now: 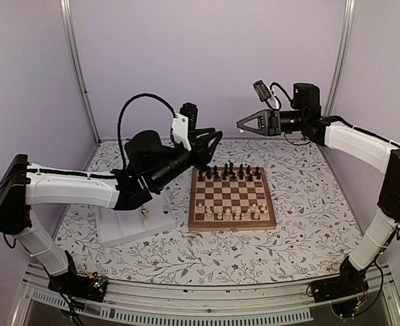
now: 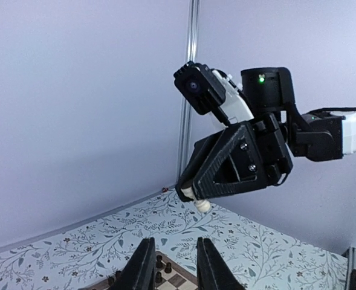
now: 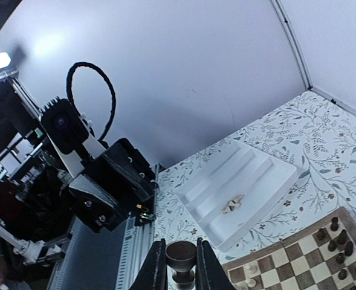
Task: Set up the chess pieces on the board
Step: Pick up the chess piece from the chessboard, then place the chess piece on the chessboard.
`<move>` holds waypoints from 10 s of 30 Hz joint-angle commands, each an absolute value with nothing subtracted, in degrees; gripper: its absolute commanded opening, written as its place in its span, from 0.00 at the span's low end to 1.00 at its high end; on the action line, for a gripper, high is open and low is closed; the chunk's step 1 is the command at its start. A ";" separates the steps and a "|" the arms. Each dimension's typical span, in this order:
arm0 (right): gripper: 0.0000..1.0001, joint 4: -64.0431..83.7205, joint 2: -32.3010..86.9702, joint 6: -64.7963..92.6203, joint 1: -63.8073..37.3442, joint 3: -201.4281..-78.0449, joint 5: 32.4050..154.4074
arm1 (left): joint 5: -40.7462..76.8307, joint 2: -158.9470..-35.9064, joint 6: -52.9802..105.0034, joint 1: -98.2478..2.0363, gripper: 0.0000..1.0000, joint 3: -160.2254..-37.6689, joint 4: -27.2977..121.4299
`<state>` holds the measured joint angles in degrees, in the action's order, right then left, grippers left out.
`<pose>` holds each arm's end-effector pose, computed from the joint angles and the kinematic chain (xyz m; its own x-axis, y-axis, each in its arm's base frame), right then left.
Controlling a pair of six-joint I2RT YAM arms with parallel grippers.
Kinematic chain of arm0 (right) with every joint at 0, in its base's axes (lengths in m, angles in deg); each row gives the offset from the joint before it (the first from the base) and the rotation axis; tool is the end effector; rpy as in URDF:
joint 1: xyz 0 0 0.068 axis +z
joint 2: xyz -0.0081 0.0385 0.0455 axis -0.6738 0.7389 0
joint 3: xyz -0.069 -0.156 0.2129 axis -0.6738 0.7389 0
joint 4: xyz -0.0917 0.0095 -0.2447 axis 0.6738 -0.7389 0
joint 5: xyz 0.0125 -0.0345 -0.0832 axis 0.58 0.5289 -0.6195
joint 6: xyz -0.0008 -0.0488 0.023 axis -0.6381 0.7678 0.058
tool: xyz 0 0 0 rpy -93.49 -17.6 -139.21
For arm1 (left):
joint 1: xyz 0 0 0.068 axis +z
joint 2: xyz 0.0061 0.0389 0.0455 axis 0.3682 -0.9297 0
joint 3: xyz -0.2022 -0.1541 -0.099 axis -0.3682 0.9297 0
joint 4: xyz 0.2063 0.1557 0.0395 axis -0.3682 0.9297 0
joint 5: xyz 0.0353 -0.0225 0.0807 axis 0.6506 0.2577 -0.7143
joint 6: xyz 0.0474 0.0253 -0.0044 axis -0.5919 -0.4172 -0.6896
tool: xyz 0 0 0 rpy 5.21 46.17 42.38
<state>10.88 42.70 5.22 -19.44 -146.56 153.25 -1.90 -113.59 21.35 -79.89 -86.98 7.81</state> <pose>0.3436 0.1811 0.3544 -0.4688 -0.0871 -0.8790 -0.8831 0.0271 0.4684 0.2032 -0.3151 0.3200 0.0029 -0.2290 -0.9734 0.7339 0.6617 -0.1535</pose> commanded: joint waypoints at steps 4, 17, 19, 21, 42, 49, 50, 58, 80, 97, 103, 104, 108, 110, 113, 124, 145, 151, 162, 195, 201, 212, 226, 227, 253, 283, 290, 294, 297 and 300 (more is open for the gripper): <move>0.05 40.17 43.67 -28.48 -19.32 -139.95 157.86 | -9.56 -120.99 10.16 -83.69 0.30 -93.64 1.60; 0.06 40.36 42.36 -27.81 -18.27 -138.49 156.42 | -10.86 -126.63 8.93 -84.62 0.36 -101.52 6.37; 0.06 40.34 42.32 -27.70 -18.09 -138.31 156.42 | -12.44 -127.70 8.60 -84.79 0.36 -103.26 7.94; 0.07 40.46 42.25 -27.83 -17.98 -138.22 156.50 | -13.38 -128.66 8.37 -84.96 0.36 -104.49 9.18; 0.08 43.33 42.05 -29.81 -17.96 -137.94 157.13 | -15.89 -129.23 3.76 -86.12 0.47 -103.75 10.23; 0.08 43.31 41.80 -29.65 -17.68 -137.30 156.84 | -20.05 -129.93 4.98 -85.94 0.42 -104.99 10.45; 0.08 43.31 41.75 -29.55 -17.60 -137.23 156.87 | -19.97 -130.03 5.30 -85.91 0.42 -105.08 10.42; 0.09 43.15 41.66 -28.81 -17.17 -136.18 156.36 | -19.00 -130.28 8.11 -85.42 0.38 -106.10 10.76; 0.10 38.56 42.20 -23.92 -17.22 -136.34 154.58 | -11.00 -123.75 20.64 -81.61 0.09 -101.71 14.50; 0.10 38.22 42.96 -23.45 -17.21 -136.27 154.14 | -11.31 -124.48 22.29 -81.42 0.26 -103.93 17.19; 0.10 34.33 42.41 -20.49 -17.21 -136.21 152.75 | -8.67 -123.89 24.18 -80.36 0.16 -104.00 18.16; 0.10 32.27 42.26 -18.80 -17.23 -136.48 151.87 | -8.05 -123.67 24.41 -80.13 0.14 -103.95 18.24; 0.10 26.57 42.14 -13.70 -17.35 -137.39 149.52 | -5.43 -122.90 24.54 -79.80 0.06 -104.33 19.72; 0.14 26.28 42.19 -13.22 -17.57 -137.47 149.40 | -4.64 -122.36 24.75 -79.70 0.03 -104.46 20.90; 0.23 25.70 42.23 -12.81 -18.40 -138.59 149.69 | -3.53 -121.38 25.64 -79.25 0.02 -104.47 23.72; 0.99 6.59 41.22 2.95 -27.45 -148.28 157.46 | 5.08 -117.04 28.08 -76.70 0.01 -102.61 38.94; 0.67 -32.39 41.11 82.78 -20.80 -151.02 123.50 | 24.69 -117.55 27.21 -72.80 0.04 -101.90 58.80; 0.57 -30.61 39.41 87.08 -12.48 -149.32 114.02 | 30.22 -121.86 27.60 -72.18 0.06 -105.19 62.53; 0.53 -31.35 42.29 94.84 -2.87 -150.02 104.01 | 36.96 -124.82 28.88 -71.63 0.06 -106.71 63.79; 0.06 -34.00 40.83 81.00 -5.03 -149.71 120.07 | 28.75 -111.58 25.75 -72.63 0.49 -91.11 49.75; 0.06 -32.35 41.33 65.99 -9.50 -149.19 141.73 | 17.20 -105.15 15.26 -78.59 0.52 -83.37 30.66; 0.06 -28.41 41.38 58.19 -9.75 -145.90 150.26 | 20.51 -110.96 10.77 -79.25 0.53 -89.55 29.38; 0.08 -28.25 40.05 59.66 -9.74 -144.08 150.36 | 24.14 -114.63 12.21 -79.18 0.29 -93.19 32.37; 0.08 -28.24 39.99 59.66 -9.71 -144.06 150.36 | 24.19 -114.72 12.50 -79.13 0.27 -93.28 32.64; 0.67 -34.23 30.42 68.37 -29.53 -131.08 144.56 | 25.92 -126.49 13.27 -75.81 0.13 -105.67 46.67; 0.71 -14.90 23.51 55.13 -37.05 -115.69 138.40 | 27.66 -158.14 13.30 -75.66 0.14 -142.53 79.53; 0.71 -14.98 23.68 55.34 -37.12 -115.69 138.76 | 27.46 -158.99 13.28 -75.90 0.14 -142.54 80.50; 0.71 -14.97 23.86 55.36 -37.14 -115.67 138.83 | 27.53 -159.37 13.43 -75.83 0.15 -142.64 80.55; 0.71 -15.05 24.03 55.40 -37.13 -115.69 138.93 | 27.82 -159.73 13.48 -75.83 0.15 -142.78 80.82; 0.71 -15.10 24.04 55.52 -37.09 -115.69 139.11 | 28.21 -160.07 13.47 -75.92 0.16 -142.93 80.99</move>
<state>-16.00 24.10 55.07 -37.08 -116.13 138.21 27.32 -158.20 13.63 -75.98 -141.19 80.11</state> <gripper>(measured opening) 0.706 0.153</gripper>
